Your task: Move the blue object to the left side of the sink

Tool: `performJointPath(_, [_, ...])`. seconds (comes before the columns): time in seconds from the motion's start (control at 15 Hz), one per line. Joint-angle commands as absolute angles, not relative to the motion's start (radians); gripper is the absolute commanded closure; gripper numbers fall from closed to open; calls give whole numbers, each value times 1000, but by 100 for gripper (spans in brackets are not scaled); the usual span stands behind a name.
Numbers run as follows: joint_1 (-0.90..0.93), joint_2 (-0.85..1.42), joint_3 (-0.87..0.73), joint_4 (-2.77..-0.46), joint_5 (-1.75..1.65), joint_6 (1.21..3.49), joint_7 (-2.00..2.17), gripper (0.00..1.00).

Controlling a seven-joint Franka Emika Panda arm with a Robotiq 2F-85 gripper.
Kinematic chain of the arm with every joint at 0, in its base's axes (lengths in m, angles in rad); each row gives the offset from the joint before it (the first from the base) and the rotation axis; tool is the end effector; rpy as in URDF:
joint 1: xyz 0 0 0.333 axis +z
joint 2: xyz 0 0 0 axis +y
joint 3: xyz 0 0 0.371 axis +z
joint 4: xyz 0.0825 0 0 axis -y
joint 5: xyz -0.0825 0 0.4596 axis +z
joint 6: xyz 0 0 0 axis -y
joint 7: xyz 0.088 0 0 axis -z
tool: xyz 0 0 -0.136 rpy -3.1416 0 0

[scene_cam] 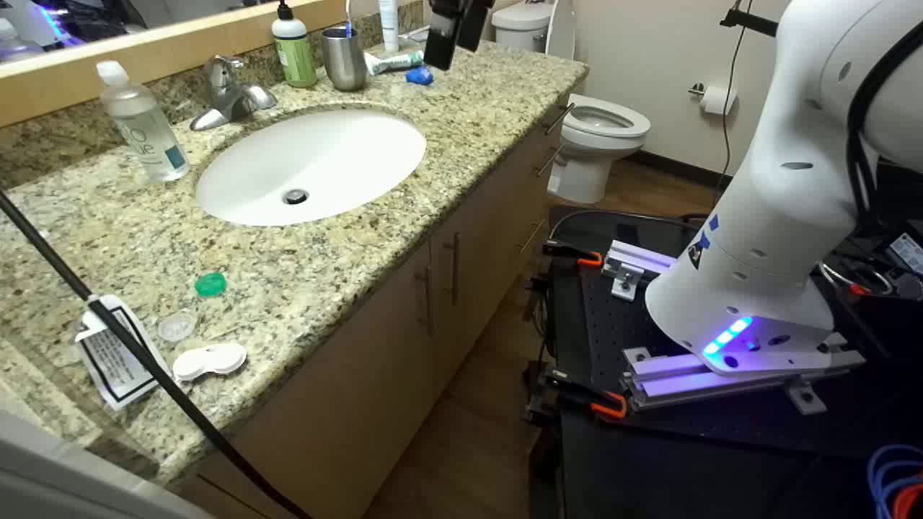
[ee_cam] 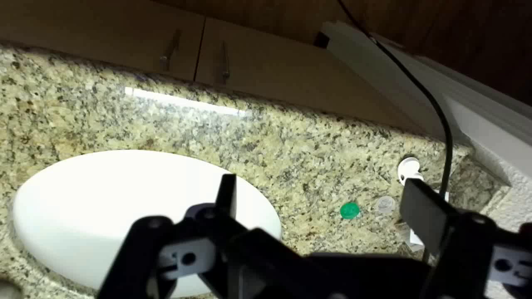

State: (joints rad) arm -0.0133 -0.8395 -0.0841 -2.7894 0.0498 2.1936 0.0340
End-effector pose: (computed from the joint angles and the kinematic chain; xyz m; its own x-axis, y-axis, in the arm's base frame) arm 0.3538 -0.0282 0.4374 0.9617 -0.1448 0.2328 -0.1203 -0.9859 -0.1165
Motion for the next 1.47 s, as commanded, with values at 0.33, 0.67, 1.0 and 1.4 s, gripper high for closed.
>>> performJointPath(0.33, [-46,-842,-122,-2772,83,2187,5,0])
performJointPath(0.67, [-111,-685,-57,-2733,38,2322,130,0])
performJointPath(1.0, [-232,-420,-154,-2569,50,2498,196,0])
performJointPath(1.4, [-254,-291,-183,-2454,93,2520,298,0])
